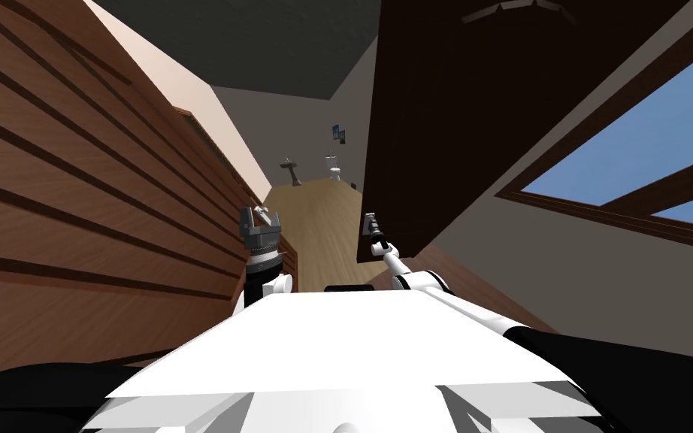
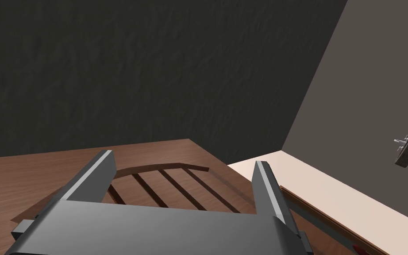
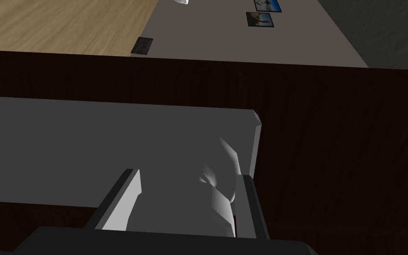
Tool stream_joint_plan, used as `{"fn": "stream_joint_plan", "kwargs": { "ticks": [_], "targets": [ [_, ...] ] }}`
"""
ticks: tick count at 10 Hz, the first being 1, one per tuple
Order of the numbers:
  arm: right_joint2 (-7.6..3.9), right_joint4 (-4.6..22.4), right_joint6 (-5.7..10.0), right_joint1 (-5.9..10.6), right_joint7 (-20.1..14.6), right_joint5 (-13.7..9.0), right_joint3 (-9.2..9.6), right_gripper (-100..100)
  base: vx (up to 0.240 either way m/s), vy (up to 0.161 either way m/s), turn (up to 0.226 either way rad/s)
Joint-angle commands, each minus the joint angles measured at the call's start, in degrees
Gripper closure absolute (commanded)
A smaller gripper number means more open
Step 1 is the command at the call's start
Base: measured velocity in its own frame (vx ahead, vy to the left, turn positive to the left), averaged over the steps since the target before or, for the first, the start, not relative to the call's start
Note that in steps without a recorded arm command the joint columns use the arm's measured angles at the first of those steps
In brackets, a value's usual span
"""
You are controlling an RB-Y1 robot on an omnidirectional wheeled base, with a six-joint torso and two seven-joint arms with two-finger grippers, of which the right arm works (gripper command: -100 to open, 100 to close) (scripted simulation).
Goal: Push the door open
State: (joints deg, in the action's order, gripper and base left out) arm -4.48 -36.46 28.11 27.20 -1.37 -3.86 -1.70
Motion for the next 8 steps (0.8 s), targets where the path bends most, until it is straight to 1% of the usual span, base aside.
{"fn": "stream_joint_plan", "kwargs": {
  "ticks": [1, 2, 5, 7, 8],
  "targets": [
    [-0.02, -0.1, 0.07, 0.09, 0.0, 0.0, -0.03, 100, 0.000, 0.000, 0.000],
    [-0.39, 0.1, -0.04, -0.08, 0.2, -0.2, -0.69, 100, 0.105, 0.041, -0.028],
    [-0.95, 0.2, -0.06, -0.15, 0.5, -0.6, -1.76, 100, 0.155, 0.082, -0.045],
    [-0.95, 0.2, -0.06, -0.15, 0.5, -0.6, -1.76, 100, 0.088, 0.018, -0.001],
    [-1.40, 0.3, -0.08, -0.21, 0.8, -0.9, -2.68, 100, 0.126, 0.028, -0.037]
  ]
}}
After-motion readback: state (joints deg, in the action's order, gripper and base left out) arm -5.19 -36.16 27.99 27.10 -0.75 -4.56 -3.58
